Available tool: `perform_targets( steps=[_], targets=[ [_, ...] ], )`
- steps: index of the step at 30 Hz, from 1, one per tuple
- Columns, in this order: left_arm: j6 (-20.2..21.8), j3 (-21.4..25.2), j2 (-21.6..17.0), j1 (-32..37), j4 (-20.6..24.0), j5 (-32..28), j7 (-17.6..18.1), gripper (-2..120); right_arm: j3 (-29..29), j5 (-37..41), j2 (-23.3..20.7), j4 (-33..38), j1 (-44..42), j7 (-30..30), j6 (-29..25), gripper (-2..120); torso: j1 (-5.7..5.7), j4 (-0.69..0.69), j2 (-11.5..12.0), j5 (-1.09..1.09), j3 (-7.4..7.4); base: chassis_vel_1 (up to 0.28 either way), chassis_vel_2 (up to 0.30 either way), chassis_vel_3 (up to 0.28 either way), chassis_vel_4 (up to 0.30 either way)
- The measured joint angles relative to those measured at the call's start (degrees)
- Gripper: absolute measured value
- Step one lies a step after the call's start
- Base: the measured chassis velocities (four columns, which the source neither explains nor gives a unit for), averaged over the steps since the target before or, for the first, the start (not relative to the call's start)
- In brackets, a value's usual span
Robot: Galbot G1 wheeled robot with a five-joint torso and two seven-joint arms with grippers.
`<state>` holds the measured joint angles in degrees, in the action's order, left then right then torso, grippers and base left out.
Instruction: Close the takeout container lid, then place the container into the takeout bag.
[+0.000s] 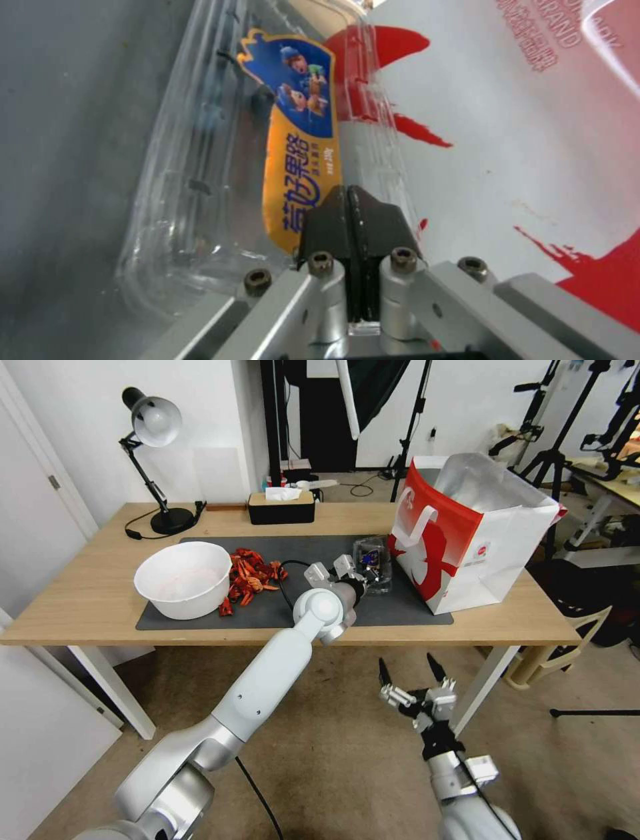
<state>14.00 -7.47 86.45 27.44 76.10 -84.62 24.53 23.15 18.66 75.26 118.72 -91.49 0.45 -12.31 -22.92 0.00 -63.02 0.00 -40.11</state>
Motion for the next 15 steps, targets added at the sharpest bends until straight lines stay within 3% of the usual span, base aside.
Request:
perform_targets(
  steps=[6, 8, 15],
  targets=[
    [-0.1, 0.0, 0.0, 0.2, -0.5, 0.1, 0.0, 0, 3.3, 13.0, -2.4, 2.3, 3.3, -0.2, 4.5, 100, 0.0, 0.01, 0.0, 0.01, 0.0, 0.0, 0.0, 0.0, 0.0],
    [-0.2, 0.0, -0.2, 0.3, -0.6, 0.2, 0.0, 0, 5.1, 23.3, -3.7, 3.9, 5.1, 1.0, 8.0, 100, -0.01, 0.0, 0.0, 0.01, 0.0, 0.0, 0.0, 0.0, 0.0],
    [-0.3, 0.0, -0.8, 0.4, 0.1, 0.1, 0.0, 0, 6.2, 39.2, -4.5, 6.0, 7.7, 5.0, 13.9, 100, 0.0, 0.0, 0.0, 0.0, 0.0, 0.0, 0.0, 0.0, 0.0]
  ],
)
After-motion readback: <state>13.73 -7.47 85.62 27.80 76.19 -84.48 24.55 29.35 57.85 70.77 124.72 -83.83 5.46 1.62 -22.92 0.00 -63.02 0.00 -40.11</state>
